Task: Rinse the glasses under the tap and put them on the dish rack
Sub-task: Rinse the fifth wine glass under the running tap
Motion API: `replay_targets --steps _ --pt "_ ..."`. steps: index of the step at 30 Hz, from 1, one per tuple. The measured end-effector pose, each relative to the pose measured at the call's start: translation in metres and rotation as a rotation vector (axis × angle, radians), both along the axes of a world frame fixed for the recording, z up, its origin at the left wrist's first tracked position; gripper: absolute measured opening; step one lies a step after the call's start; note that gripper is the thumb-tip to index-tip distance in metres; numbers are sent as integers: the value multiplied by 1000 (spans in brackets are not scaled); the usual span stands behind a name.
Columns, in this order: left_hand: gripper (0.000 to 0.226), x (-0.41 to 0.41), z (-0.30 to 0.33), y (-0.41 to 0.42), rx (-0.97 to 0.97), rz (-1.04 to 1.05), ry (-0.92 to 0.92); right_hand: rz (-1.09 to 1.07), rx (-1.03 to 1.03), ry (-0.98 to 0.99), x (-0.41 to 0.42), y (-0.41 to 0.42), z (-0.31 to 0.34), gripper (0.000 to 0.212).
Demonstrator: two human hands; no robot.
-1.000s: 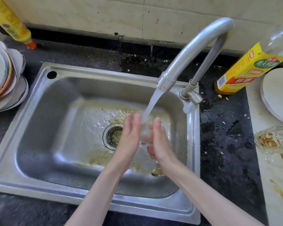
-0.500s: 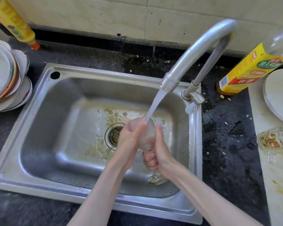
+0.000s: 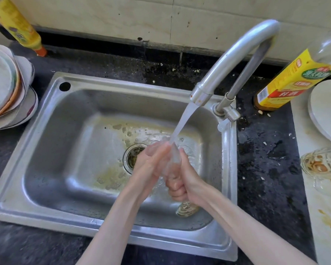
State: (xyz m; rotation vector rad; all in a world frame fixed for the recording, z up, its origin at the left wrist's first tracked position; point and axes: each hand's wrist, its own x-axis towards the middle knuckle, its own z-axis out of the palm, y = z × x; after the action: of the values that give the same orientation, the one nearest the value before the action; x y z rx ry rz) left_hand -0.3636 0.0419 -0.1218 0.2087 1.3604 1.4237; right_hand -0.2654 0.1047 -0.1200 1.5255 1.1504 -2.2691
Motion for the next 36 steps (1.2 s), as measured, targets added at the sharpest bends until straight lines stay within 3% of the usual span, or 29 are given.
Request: replay_targets --steps 2,5,6,8,10,12,15,17,19,20,22,23,25,28,31,33,36 --pt "48 4 -4 2 -36 56 30 44 36 -29 -1 0 -1 77" --pt "97 15 -2 12 -202 247 87 236 614 -152 -4 -12 -1 77" --pt "105 16 0 14 -204 294 81 306 759 -200 -4 -17 -1 68" --pt "105 14 2 16 -186 286 87 298 846 -215 -4 -20 -3 63" --pt "89 11 3 12 -139 195 87 107 696 -73 -7 -14 -3 75" --pt "65 8 4 6 -54 111 60 -34 365 -3 -9 -5 -4 77" --pt "63 1 1 -3 7 31 -16 -11 64 27 -5 3 -5 76" --pt "83 3 0 0 -69 91 32 24 163 32 -5 -2 -3 80" --pt "99 8 4 7 -163 207 103 135 555 -41 -8 -13 -1 73" --pt "101 11 7 10 -177 264 110 204 727 -104 -9 -18 -2 65" --pt "96 15 7 13 -162 277 123 167 821 -185 -10 -22 -5 68" --pt "94 17 7 13 -156 239 142 103 802 -107 -10 -21 -9 75" --pt "87 15 9 10 -160 173 172 -40 535 75 -15 -11 -14 87" --pt "75 7 7 3 -124 19 190 -22 139 149 -8 7 -5 81" --pt "71 -1 9 -3 -75 -106 229 41 215 238 -1 11 -5 74" --pt "81 -3 9 -5 -31 -150 306 -45 375 353 -3 8 -5 62" --pt "86 -2 18 -6 16 -175 427 -161 407 469 -7 6 -5 58"
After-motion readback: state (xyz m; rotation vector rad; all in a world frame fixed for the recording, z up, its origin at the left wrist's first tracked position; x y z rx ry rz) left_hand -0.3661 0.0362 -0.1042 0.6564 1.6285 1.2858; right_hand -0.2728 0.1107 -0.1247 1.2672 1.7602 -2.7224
